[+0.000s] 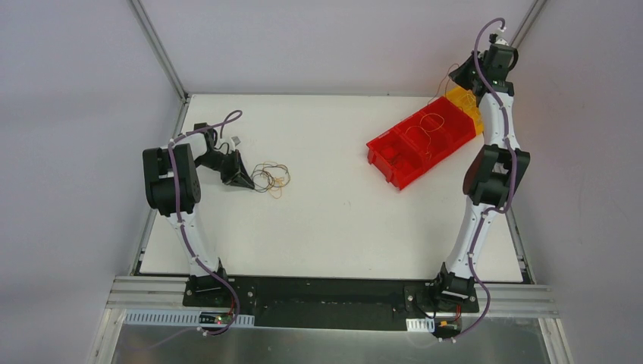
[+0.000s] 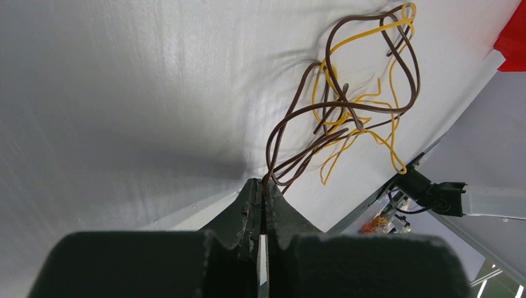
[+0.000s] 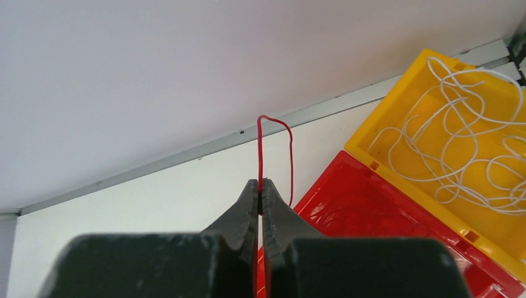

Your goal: Untangle the cables

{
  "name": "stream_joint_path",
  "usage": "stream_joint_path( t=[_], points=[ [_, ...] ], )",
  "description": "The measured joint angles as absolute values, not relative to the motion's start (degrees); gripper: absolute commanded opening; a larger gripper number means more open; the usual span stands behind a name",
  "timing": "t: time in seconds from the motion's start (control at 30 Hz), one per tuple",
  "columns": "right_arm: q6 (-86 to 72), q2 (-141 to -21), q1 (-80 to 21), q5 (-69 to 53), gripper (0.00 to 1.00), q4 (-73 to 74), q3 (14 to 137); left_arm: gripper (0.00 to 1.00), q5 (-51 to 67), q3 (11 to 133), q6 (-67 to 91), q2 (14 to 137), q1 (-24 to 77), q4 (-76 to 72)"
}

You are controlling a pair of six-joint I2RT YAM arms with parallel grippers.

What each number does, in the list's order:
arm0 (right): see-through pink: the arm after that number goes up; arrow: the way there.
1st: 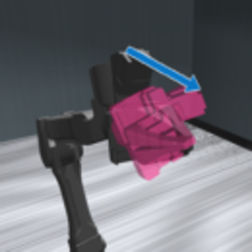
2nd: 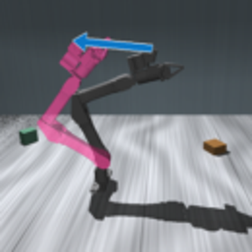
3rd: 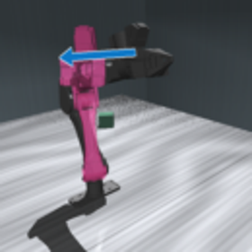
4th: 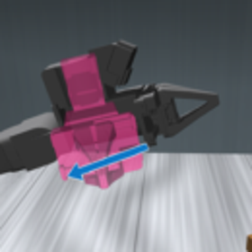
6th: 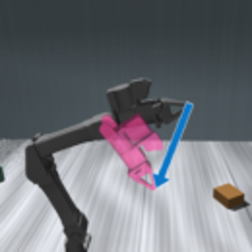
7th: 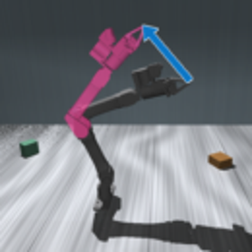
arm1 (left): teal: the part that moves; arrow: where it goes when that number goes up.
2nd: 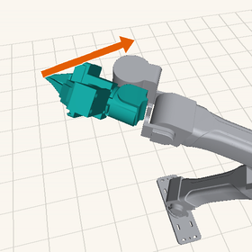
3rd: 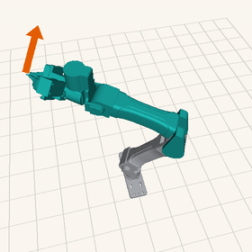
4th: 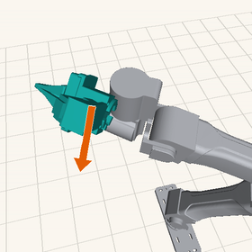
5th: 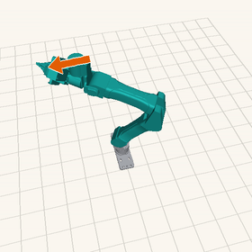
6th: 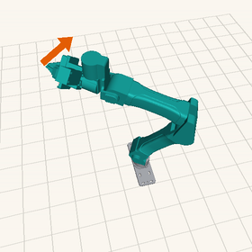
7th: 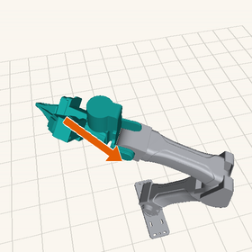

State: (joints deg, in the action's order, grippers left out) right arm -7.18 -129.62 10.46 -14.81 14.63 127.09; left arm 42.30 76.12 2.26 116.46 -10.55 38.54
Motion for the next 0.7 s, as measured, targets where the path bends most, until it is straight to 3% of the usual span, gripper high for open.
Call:
stream_joint_path(
  t=[0.7],
  points=[
    [3.2,-131.3,15.0,-12.9,0.0,20.4,115.4,0.0,41.3,76.1,2.3,116.9,-10.5,39.7]
  ],
)
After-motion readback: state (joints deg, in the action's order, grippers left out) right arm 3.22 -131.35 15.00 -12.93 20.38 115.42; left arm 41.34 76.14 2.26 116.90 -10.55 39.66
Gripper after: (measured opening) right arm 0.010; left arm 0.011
